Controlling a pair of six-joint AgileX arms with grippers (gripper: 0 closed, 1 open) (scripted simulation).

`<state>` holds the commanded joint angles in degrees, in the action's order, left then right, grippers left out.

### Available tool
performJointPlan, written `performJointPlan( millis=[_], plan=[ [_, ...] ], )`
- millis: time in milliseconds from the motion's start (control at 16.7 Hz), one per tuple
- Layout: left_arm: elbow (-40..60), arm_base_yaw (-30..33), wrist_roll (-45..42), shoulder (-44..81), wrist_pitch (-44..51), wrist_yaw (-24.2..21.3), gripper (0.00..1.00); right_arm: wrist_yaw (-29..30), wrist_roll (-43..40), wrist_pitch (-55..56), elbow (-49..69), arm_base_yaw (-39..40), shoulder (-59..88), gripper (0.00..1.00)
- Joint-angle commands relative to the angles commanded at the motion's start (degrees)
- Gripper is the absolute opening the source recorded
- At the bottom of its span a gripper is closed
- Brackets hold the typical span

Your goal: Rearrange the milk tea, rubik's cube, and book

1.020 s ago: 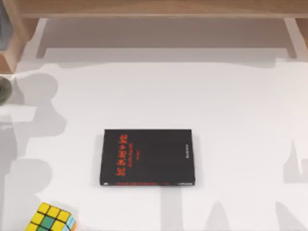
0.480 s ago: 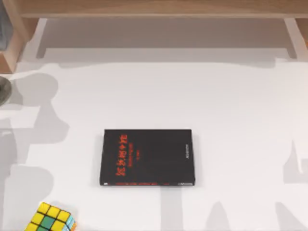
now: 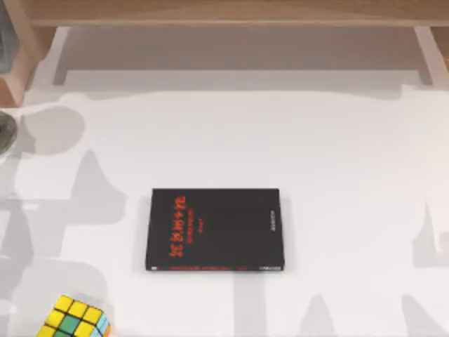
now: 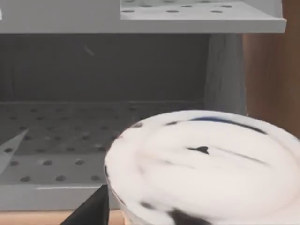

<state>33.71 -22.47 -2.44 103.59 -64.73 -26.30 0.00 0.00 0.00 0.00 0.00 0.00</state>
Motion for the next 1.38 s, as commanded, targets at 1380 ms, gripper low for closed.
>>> performJointPlan(
  millis=[1380],
  plan=[
    [12.3, 35.2, 13.7, -21.1, 68.3, 20.1, 1.0, 0.0, 0.0, 0.0, 0.0, 0.0, 0.0, 1.0]
  ],
)
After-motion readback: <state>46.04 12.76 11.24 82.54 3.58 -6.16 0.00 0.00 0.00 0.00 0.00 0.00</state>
